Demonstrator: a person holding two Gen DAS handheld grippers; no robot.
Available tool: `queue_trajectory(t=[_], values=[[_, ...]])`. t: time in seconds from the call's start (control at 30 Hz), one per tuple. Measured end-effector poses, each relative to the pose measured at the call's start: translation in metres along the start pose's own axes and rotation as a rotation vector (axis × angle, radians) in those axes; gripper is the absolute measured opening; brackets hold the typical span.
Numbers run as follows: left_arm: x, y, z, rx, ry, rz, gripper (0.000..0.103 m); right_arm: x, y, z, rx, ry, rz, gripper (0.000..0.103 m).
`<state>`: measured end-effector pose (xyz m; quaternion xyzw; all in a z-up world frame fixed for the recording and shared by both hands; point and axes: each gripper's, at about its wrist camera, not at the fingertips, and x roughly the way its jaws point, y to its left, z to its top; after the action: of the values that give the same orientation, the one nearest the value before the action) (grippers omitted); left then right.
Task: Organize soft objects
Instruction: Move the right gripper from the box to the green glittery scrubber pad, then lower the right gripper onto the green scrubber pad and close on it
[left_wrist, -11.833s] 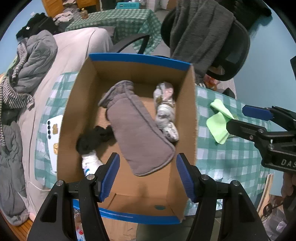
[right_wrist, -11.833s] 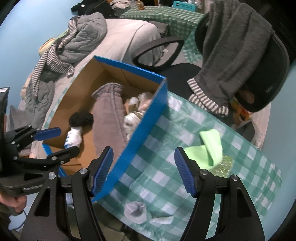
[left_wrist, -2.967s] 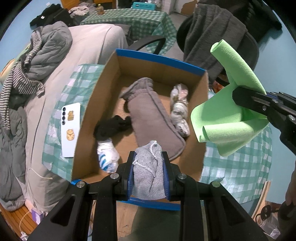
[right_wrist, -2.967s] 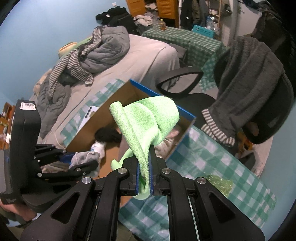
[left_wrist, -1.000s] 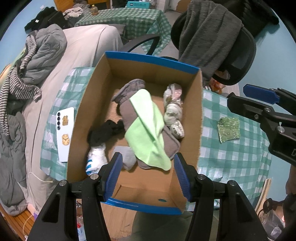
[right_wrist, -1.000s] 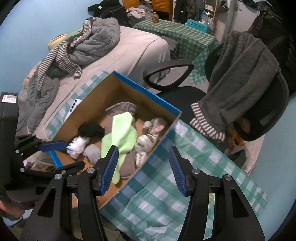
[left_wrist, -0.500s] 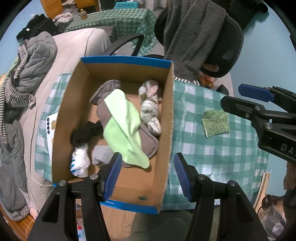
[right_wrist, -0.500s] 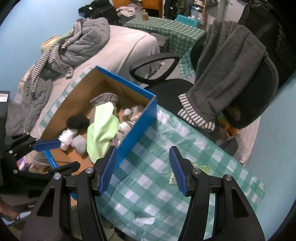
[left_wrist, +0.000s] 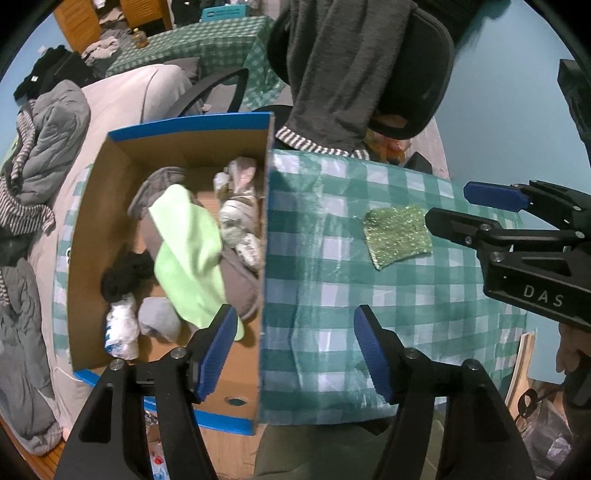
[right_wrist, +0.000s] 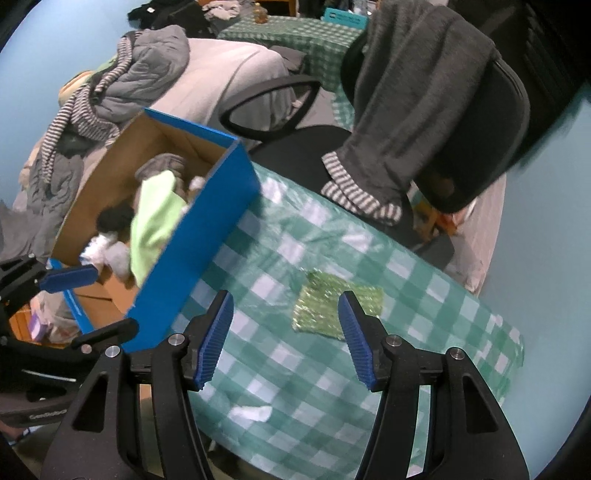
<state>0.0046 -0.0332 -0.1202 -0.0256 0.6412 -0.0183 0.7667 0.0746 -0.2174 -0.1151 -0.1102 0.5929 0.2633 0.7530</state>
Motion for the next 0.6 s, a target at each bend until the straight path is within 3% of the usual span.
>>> queue_trajectory(t=[0.6], values=[[0.049, -0.043, 0.010, 0.067, 0.058, 0.059, 0.068, 0.047, -0.051, -0.027, 0.087, 0.088, -0.002, 0.059]])
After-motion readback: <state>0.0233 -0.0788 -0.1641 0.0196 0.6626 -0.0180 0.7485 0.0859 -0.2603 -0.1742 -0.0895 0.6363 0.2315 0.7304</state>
